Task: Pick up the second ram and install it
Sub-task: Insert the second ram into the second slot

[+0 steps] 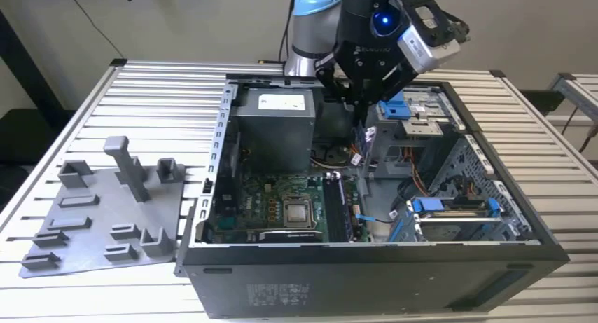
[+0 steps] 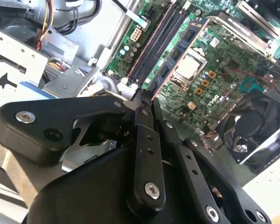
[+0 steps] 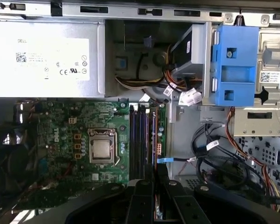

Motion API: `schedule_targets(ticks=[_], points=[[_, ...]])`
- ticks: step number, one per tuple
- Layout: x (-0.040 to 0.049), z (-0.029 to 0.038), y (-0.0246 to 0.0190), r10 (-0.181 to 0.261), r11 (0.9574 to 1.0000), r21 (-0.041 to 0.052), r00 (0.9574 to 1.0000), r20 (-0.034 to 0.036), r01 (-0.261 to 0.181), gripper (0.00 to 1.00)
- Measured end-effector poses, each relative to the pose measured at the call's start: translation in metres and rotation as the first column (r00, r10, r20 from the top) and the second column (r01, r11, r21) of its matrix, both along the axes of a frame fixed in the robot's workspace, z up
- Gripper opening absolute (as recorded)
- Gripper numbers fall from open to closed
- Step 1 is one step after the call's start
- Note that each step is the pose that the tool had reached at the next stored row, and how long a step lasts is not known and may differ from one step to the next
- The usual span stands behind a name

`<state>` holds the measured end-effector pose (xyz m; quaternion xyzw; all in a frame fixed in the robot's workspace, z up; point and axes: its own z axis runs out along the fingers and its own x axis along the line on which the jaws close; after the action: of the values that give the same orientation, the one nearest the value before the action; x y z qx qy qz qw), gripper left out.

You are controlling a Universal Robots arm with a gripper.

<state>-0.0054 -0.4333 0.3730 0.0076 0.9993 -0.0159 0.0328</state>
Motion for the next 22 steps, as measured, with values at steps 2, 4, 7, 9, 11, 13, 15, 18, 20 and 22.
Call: schedule_targets(ticks=[2,4,7,9,11,13,15,18,20,22], points=[[0.0000,-0.0032,0.0000,0.000,1.0000,0.0004,1.0000,0.0000,0.000,0.14],[0.0012,-0.0049,-0.0001,0.000,1.0000,0.0046,1.0000,-0.0021,0.000,0.14],[0.0072,-0.0061,-0.0008,0.000,0.9999,0.0103,0.9997,-0.0260,0.001,0.14],[0.0091,-0.0067,-0.0009,0.000,0.9999,0.0105,0.9990,-0.0438,0.001,0.14],[0.0090,-0.0091,-0.0009,0.000,0.9999,0.0106,0.9990,-0.0457,0.001,0.14],[0.0091,-0.0122,-0.0009,0.000,0.9999,0.0107,0.9989,-0.0458,0.001,0.14],[0.0091,-0.0146,-0.0009,0.000,0.9999,0.0107,0.9989,-0.0459,0.001,0.14],[0.0091,-0.0175,-0.0009,0.000,0.9999,0.0133,0.9989,-0.0458,0.001,0.14],[0.0091,-0.0200,-0.0009,-0.001,0.9999,0.0141,0.9989,-0.0458,0.001,0.14],[0.0091,-0.0216,-0.0009,-0.001,0.9999,0.0140,0.9989,-0.0459,0.001,0.14]])
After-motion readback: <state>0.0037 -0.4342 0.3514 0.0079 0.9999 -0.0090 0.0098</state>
